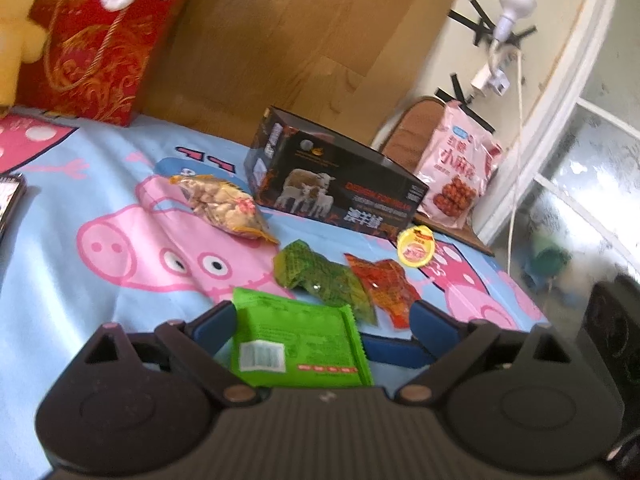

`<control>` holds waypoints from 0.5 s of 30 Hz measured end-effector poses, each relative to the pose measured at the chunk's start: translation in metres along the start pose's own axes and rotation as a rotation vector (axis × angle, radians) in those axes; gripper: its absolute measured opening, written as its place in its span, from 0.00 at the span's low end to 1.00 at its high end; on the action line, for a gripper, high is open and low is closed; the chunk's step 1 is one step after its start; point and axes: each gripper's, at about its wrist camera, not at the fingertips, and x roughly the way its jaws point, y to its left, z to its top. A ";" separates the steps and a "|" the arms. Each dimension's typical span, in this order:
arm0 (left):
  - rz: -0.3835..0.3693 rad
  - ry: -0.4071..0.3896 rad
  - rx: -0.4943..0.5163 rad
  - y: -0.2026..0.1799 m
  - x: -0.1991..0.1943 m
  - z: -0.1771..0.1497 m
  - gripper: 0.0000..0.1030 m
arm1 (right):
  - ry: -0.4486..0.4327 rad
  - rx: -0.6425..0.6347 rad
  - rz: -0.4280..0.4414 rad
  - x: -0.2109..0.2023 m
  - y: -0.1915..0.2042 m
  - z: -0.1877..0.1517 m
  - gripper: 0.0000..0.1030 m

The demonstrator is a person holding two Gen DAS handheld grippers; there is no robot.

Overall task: Organize snacks
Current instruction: 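Reach the left tool to the large green packet and close on it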

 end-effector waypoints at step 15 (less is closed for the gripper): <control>0.075 0.075 0.084 -0.018 0.008 -0.005 0.88 | 0.000 0.000 -0.031 -0.004 0.001 -0.002 0.59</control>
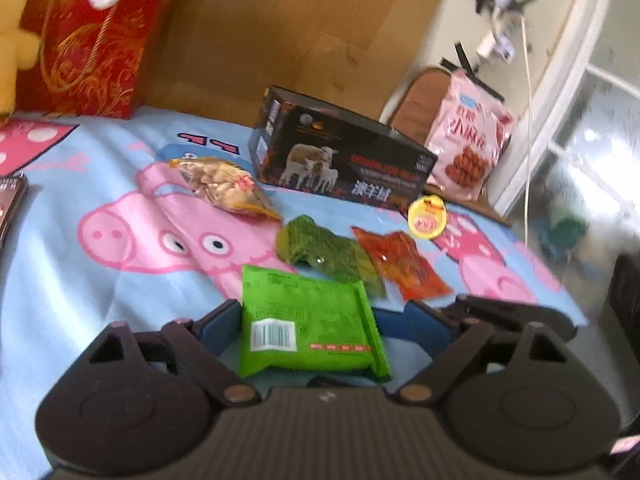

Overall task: Organize snacks
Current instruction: 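Reach the left tool to the large green packet and close on it, then carry the green packet with the left tool into the tin box and release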

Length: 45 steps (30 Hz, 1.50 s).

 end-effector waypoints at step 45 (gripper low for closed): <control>-0.023 -0.011 -0.013 0.003 0.002 0.000 0.51 | -0.005 -0.013 -0.045 -0.001 0.003 0.000 0.47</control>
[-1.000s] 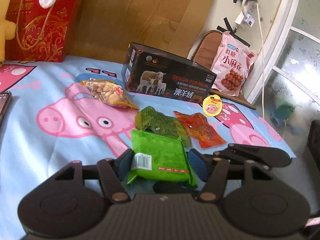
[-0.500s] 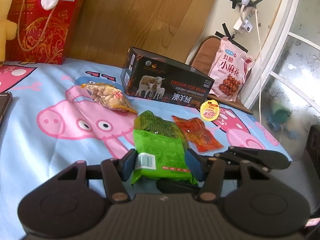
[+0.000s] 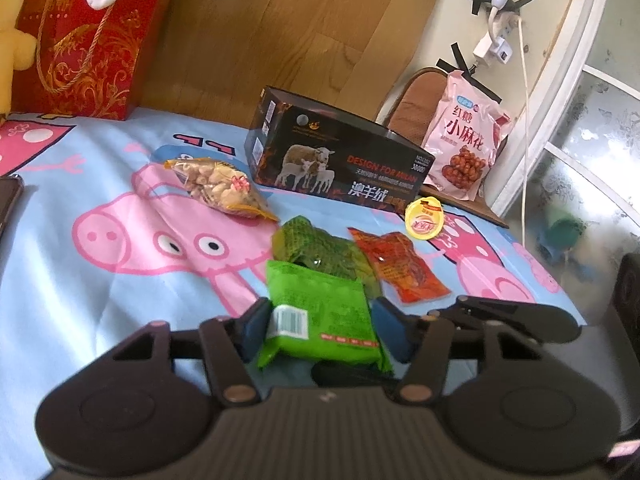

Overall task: Organize snacks
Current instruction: 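Carry the green packet with the left tool into the tin box and release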

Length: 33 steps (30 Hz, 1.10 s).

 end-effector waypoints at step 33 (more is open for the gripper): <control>0.035 -0.183 0.016 -0.016 0.048 0.112 0.74 | -0.272 0.156 -0.222 -0.019 -0.149 0.054 0.47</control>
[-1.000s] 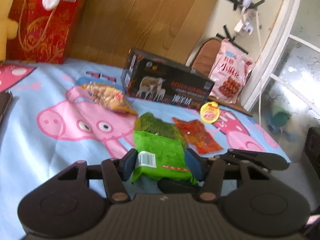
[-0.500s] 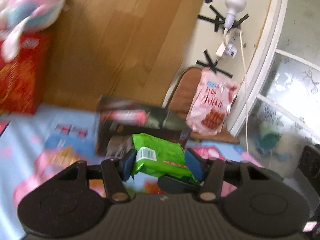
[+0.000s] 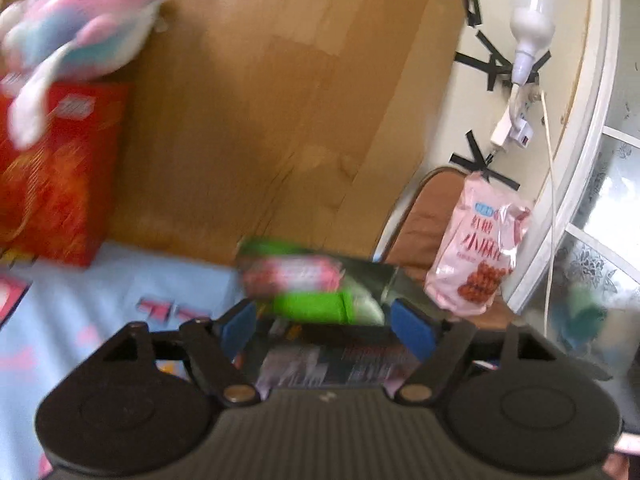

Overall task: Organize snacks
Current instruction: 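Carry the green packet with the left tool into the tin box and release, then grasp the yellow-lidded cup with the right tool and lift it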

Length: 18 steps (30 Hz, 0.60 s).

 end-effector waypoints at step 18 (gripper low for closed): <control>0.096 0.133 0.085 -0.023 -0.036 -0.084 0.74 | 0.235 0.140 -0.142 0.020 -0.035 -0.035 0.68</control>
